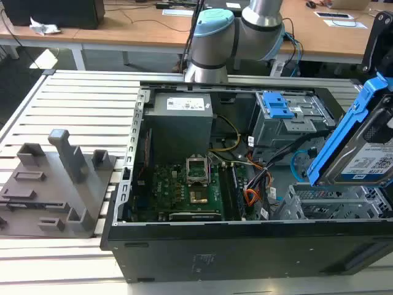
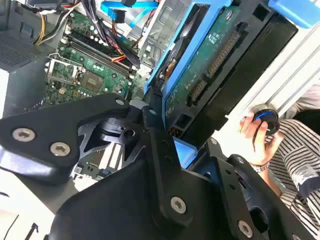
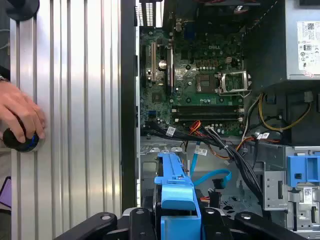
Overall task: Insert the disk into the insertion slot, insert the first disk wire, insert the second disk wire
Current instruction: 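Insert the disk into the insertion slot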
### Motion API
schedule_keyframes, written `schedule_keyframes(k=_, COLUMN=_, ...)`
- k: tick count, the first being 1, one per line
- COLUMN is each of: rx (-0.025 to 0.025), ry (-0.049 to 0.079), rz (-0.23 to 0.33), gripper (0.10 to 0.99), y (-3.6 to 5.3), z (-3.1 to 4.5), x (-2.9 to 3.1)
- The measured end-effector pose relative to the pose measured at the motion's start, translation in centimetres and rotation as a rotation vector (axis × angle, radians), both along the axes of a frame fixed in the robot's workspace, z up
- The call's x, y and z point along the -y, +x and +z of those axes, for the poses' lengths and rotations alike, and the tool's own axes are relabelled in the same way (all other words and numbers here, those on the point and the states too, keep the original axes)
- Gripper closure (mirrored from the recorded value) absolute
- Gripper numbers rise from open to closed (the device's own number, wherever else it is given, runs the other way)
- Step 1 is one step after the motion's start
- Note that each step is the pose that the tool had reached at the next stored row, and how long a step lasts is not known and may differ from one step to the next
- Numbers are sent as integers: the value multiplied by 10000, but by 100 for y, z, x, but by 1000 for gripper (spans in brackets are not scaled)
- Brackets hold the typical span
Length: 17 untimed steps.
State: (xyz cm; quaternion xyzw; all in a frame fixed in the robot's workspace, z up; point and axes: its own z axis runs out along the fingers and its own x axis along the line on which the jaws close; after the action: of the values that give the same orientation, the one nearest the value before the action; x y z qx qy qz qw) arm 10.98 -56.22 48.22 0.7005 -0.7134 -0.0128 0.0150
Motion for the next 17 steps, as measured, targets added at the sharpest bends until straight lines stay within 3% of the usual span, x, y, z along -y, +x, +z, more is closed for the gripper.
schedule_keyframes(k=7, rx=-3, ry=1, rz=1, gripper=722, y=15, z=-285, x=0)
schedule_keyframes(k=17, rx=-11, ry=5, rz=-1, gripper=722, y=88, z=-410, x=-103)
